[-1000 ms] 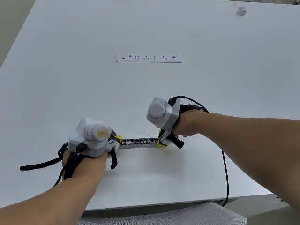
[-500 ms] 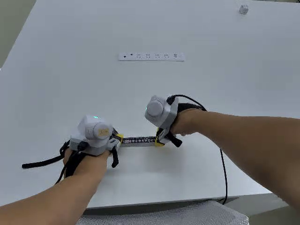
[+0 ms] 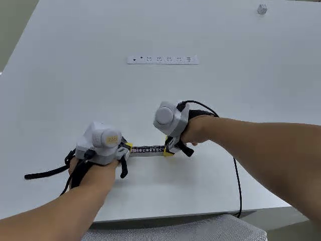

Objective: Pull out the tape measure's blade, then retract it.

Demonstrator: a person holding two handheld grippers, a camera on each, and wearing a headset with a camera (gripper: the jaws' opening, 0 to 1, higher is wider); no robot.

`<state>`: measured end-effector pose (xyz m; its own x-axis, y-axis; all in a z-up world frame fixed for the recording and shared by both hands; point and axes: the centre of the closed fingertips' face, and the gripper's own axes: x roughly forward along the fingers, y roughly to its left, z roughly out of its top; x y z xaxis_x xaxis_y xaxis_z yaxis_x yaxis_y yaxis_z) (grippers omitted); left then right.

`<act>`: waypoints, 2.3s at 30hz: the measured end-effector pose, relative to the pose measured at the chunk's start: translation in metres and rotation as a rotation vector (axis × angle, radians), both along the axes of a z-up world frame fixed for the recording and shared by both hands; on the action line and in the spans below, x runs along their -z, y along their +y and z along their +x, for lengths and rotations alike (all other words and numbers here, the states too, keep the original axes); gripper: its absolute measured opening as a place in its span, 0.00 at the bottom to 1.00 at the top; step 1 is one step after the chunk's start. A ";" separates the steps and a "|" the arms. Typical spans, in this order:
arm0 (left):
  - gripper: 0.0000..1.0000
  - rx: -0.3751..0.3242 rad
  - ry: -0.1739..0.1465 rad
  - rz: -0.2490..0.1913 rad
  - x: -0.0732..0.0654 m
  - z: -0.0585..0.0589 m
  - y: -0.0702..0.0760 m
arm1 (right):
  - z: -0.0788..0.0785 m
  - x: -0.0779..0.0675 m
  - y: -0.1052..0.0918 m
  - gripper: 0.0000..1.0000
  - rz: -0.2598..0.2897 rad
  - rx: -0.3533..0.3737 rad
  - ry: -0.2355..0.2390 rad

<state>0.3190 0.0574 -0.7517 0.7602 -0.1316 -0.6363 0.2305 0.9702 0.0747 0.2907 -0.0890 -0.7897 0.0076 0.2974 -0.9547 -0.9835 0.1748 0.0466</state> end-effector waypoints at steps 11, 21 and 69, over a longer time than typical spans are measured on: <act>0.63 -0.001 -0.003 -0.001 0.000 0.000 0.000 | 0.000 0.000 0.008 0.15 0.009 -0.010 -0.001; 0.63 -0.002 -0.003 -0.003 0.000 -0.001 0.000 | -0.001 0.000 0.017 0.15 0.021 -0.019 -0.002; 0.63 0.002 -0.010 -0.009 -0.001 -0.001 0.000 | -0.003 -0.001 0.049 0.15 0.064 -0.036 -0.012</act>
